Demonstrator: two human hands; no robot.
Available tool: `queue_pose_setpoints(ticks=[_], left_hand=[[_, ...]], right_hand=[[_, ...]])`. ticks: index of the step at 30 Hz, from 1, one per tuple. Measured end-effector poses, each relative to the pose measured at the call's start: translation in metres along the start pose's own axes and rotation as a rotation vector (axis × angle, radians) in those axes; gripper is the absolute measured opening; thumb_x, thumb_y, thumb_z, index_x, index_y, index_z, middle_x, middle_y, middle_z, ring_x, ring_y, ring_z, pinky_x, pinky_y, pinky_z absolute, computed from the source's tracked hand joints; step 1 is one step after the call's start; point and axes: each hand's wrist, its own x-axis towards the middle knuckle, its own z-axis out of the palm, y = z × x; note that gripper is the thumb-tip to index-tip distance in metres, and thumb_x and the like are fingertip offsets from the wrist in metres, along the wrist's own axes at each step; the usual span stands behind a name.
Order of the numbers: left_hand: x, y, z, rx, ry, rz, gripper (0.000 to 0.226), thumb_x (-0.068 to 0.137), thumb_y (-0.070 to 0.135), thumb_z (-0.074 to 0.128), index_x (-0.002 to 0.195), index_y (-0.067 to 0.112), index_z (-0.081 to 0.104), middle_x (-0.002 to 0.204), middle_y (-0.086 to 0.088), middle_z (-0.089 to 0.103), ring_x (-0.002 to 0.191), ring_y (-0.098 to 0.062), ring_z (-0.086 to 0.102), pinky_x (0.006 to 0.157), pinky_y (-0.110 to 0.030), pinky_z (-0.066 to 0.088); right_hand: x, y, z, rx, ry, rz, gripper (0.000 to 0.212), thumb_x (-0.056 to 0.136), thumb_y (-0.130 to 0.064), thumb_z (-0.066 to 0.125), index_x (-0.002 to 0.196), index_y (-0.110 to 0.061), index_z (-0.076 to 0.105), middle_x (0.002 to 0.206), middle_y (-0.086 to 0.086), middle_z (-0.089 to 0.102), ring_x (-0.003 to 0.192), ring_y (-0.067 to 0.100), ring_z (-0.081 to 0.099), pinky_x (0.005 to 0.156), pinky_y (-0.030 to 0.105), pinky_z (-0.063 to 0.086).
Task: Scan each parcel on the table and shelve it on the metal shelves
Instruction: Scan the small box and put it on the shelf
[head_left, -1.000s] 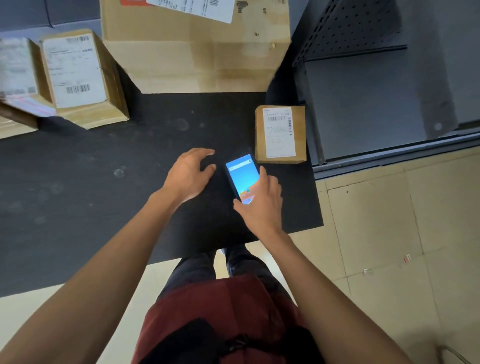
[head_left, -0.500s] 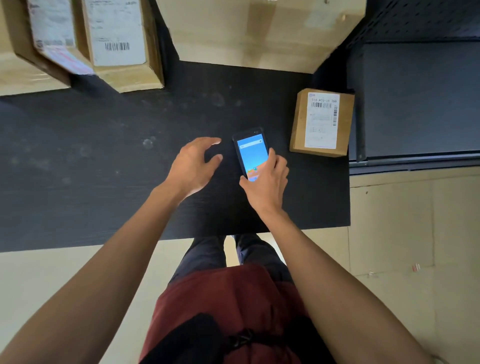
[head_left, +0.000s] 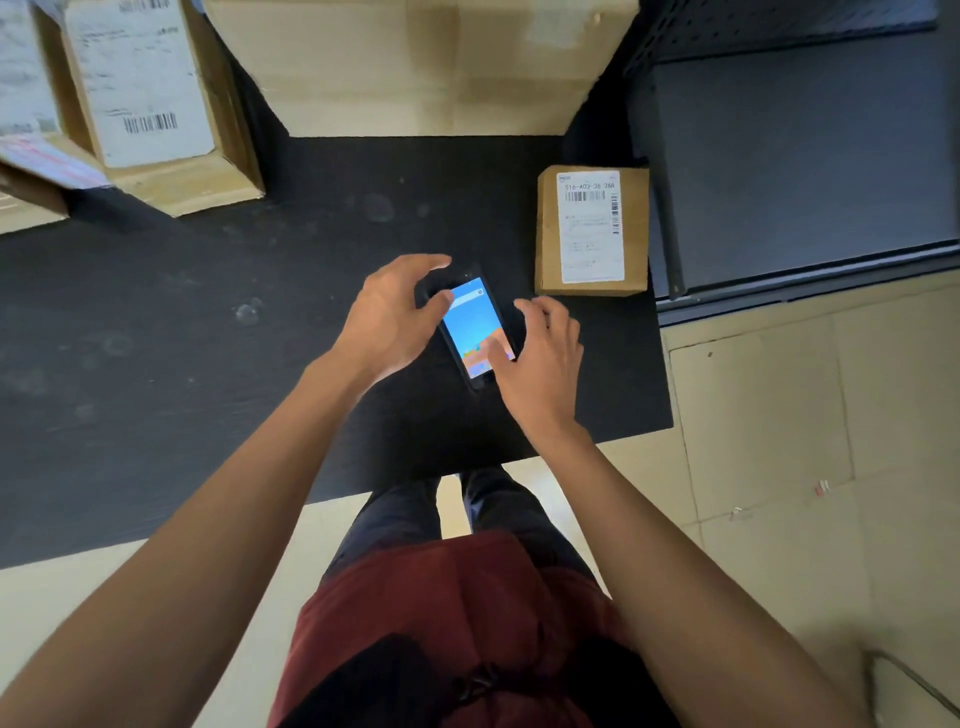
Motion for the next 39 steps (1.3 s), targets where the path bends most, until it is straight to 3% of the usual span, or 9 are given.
queue_pose_setpoints(ticks=[2,5,16,18,20,24,27,34,39], left_hand=[[0.006,0.010,0.007,-0.013,-0.029,0.050,0.040,0.103,0.031,0.058,0.143,0.026,0.055,0.152,0.004,0.052,0.137,-0.020,0.047,0.092,-0.029,0.046],[0.015,0.028,0.017,-0.040,-0.061,0.123,0.041,0.104,0.034,0.055,0.144,0.023,0.056,0.148,0.003,0.055,0.134,-0.017,0.050,0.100,-0.034,0.047],[0.046,0.069,0.054,-0.179,-0.215,0.033,0.054,0.103,0.027,0.059,0.154,0.024,0.043,0.153,0.003,0.050,0.134,-0.015,0.052,0.098,-0.022,0.037],[0.050,0.070,0.056,-0.220,-0.247,-0.022,0.054,0.103,0.028,0.059,0.154,0.024,0.044,0.152,0.006,0.051,0.125,-0.003,0.055,0.098,-0.023,0.039],[0.052,0.070,0.059,-0.251,-0.273,0.002,0.047,0.102,0.026,0.061,0.148,0.029,0.053,0.140,0.018,0.060,0.107,0.013,0.059,0.100,-0.025,0.045],[0.050,0.071,0.062,-0.280,-0.266,0.023,0.039,0.102,0.027,0.061,0.138,0.041,0.060,0.117,0.036,0.066,0.108,0.008,0.063,0.088,-0.025,0.050],[0.048,0.069,0.060,-0.321,-0.216,0.004,0.036,0.101,0.027,0.062,0.135,0.038,0.063,0.102,0.048,0.063,0.103,0.020,0.060,0.097,-0.029,0.054],[0.037,0.076,0.038,-0.368,-0.174,0.035,0.036,0.102,0.020,0.059,0.136,0.028,0.065,0.104,0.039,0.068,0.104,0.013,0.064,0.101,-0.028,0.054],[0.023,0.087,0.024,-0.416,-0.195,0.080,0.034,0.103,0.021,0.059,0.135,0.029,0.066,0.117,0.026,0.071,0.110,0.002,0.066,0.098,-0.025,0.054]], right_hand=[[0.003,0.012,-0.017,0.056,0.127,-0.004,0.053,0.091,-0.031,0.073,0.138,-0.019,0.053,0.144,0.005,0.049,0.130,0.024,0.045,0.102,0.043,0.048],[0.014,0.034,-0.040,0.082,0.197,0.058,0.062,0.092,-0.023,0.072,0.147,-0.018,0.044,0.151,0.009,0.043,0.136,0.028,0.041,0.108,0.043,0.042],[0.065,0.079,-0.058,-0.022,0.008,0.096,0.083,0.093,-0.008,0.069,0.159,-0.027,0.022,0.168,0.014,0.010,0.153,0.039,0.013,0.121,0.058,0.026],[0.069,0.079,-0.055,-0.001,-0.014,0.093,0.084,0.095,-0.007,0.067,0.161,-0.028,0.019,0.168,0.016,0.008,0.154,0.040,0.012,0.122,0.059,0.025],[0.072,0.079,-0.052,0.027,-0.020,0.088,0.084,0.097,-0.009,0.065,0.161,-0.029,0.016,0.168,0.016,0.010,0.154,0.039,0.015,0.122,0.058,0.025],[0.070,0.077,-0.051,0.053,0.052,0.069,0.077,0.097,-0.010,0.065,0.160,-0.026,0.023,0.161,0.015,0.029,0.148,0.035,0.030,0.118,0.054,0.035],[0.062,0.071,-0.051,0.068,0.122,0.060,0.074,0.096,-0.009,0.066,0.158,-0.024,0.028,0.158,0.015,0.033,0.145,0.034,0.036,0.115,0.051,0.040],[0.042,0.058,-0.055,0.197,0.238,0.070,0.073,0.093,-0.014,0.073,0.154,-0.023,0.035,0.157,0.014,0.033,0.144,0.030,0.039,0.110,0.038,0.042],[0.020,0.051,-0.065,0.279,0.341,0.098,0.069,0.091,-0.015,0.076,0.151,-0.022,0.043,0.155,0.013,0.038,0.143,0.028,0.041,0.113,0.041,0.045]])
